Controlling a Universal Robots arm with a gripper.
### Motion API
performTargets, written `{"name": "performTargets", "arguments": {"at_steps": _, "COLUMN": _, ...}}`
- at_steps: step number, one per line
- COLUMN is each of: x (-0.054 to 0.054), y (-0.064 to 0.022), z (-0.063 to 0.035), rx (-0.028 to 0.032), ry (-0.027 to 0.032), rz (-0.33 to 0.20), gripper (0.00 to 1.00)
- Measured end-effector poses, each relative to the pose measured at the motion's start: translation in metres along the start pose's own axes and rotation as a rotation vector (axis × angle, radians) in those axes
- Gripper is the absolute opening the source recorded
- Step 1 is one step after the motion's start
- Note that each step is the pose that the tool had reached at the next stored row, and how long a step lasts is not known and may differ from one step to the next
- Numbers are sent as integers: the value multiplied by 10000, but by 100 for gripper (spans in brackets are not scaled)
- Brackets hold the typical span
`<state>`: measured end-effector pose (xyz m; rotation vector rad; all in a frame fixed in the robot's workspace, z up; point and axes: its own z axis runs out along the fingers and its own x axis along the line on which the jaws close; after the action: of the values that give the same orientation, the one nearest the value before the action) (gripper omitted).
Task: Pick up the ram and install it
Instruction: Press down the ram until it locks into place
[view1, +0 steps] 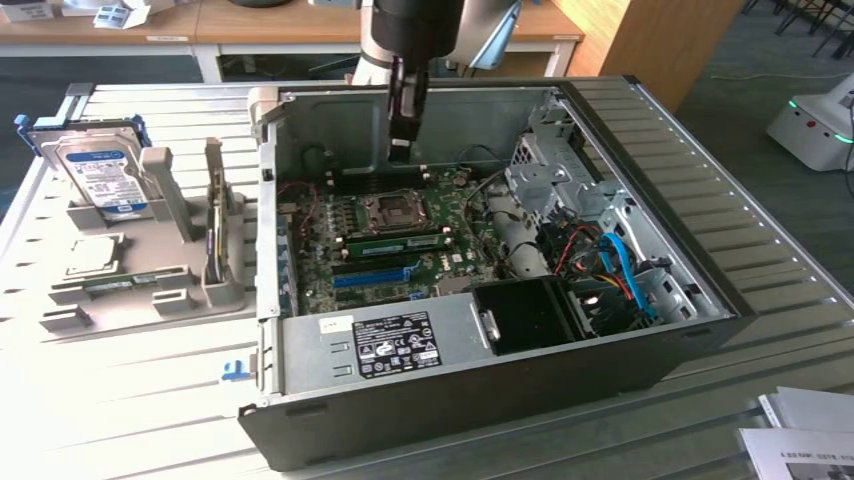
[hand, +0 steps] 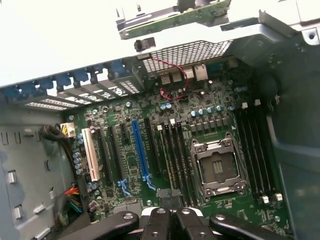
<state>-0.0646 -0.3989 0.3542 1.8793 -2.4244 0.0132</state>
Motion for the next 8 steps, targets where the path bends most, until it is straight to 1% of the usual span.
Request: {"name": "performTargets", "arguments": {"at_steps": 8, "x": 0, "y": 0, "z": 0, "rx": -47, "ry": -28, "rz": 725, "gripper": 10}}
